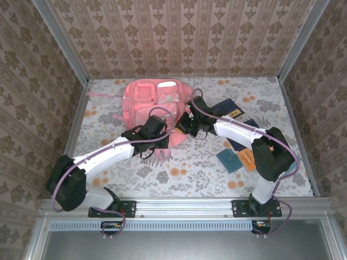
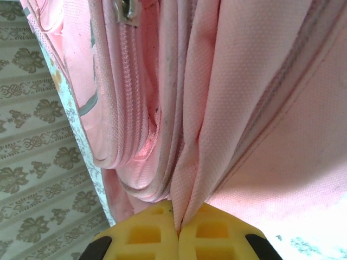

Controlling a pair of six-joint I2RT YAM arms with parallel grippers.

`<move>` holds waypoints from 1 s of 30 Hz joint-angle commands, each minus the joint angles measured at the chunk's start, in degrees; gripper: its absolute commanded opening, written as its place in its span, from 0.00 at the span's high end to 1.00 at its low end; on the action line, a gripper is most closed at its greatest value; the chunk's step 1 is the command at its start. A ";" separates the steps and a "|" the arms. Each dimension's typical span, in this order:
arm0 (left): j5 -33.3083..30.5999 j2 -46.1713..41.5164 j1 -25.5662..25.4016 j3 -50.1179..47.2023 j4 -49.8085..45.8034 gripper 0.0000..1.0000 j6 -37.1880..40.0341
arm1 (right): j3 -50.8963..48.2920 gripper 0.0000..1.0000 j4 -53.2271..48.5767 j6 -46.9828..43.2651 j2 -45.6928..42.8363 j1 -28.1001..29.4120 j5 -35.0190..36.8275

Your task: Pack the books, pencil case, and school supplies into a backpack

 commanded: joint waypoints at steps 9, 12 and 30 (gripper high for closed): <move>-0.47 -9.84 10.36 -5.05 -4.48 1.00 4.97 | 3.41 1.00 -5.76 -18.63 -0.54 -7.66 -6.32; 4.13 -9.19 10.32 -4.83 -1.01 1.00 6.01 | 4.43 0.75 -7.28 -17.11 -0.45 -7.70 -6.67; 12.15 -0.86 -0.60 1.19 10.14 1.00 8.28 | 0.74 0.51 -21.76 7.47 -10.21 -0.81 9.19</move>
